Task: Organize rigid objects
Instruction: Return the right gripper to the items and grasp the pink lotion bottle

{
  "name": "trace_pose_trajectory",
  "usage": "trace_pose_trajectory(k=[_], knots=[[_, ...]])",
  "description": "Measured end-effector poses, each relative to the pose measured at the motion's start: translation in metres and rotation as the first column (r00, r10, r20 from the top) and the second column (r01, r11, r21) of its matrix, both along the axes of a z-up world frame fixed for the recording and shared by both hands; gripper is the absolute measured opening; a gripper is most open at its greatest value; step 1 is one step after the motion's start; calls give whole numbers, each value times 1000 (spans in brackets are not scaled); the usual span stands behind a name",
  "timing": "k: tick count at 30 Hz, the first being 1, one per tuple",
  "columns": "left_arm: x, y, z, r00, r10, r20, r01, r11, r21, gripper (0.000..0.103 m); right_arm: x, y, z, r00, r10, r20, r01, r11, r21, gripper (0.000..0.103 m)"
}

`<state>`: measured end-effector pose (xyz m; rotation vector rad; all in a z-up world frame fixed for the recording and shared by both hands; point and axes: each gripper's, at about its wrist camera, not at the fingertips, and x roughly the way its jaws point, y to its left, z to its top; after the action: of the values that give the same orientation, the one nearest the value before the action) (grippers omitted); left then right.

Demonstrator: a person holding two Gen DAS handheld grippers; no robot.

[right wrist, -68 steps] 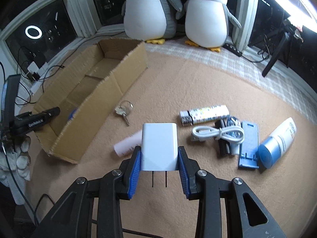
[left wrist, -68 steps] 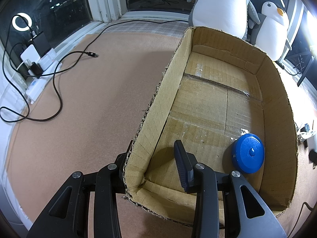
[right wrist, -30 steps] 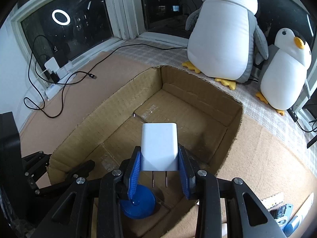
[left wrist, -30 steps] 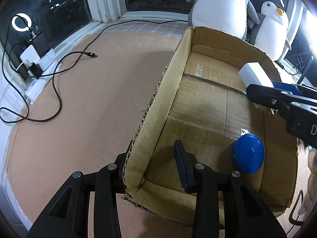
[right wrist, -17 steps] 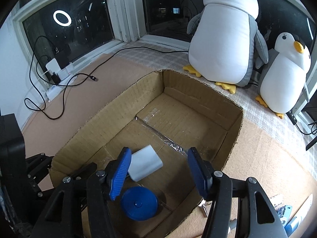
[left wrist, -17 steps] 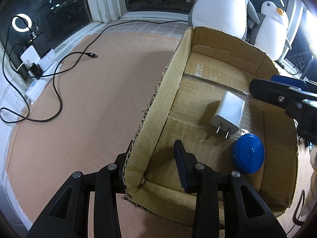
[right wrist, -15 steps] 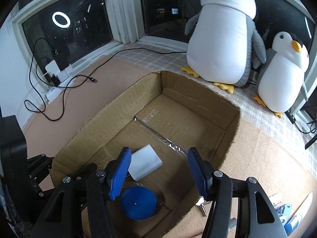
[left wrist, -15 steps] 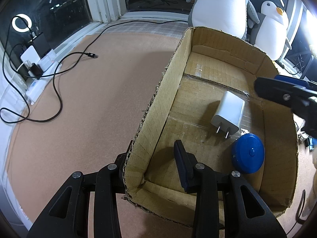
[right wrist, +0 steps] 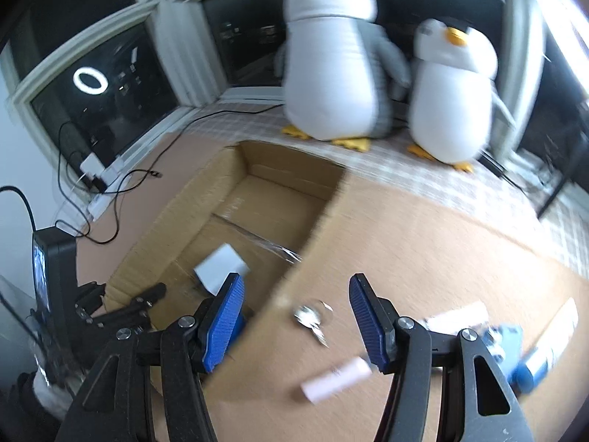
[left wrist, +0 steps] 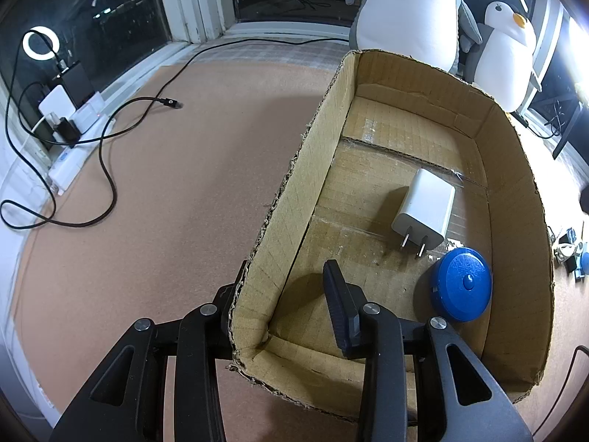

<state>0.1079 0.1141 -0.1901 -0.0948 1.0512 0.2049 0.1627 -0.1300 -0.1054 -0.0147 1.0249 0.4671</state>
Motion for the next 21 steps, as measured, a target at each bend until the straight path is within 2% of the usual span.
trace_pose_trajectory(k=[8,14,21], knots=[[-1,1,0,1000,0,0,0,1000,0,36,-9,-47,-21,993,-73,-93,71,997,-27,56],[0,0,0,1000,0,1,0,1000,0,36,-13,-50,-37,981,-99,-167,97,995,-19,56],[0,0,0,1000,0,1,0,1000,-1,36,-15,-34,-53,967,-100,-234,100,995,-12,55]])
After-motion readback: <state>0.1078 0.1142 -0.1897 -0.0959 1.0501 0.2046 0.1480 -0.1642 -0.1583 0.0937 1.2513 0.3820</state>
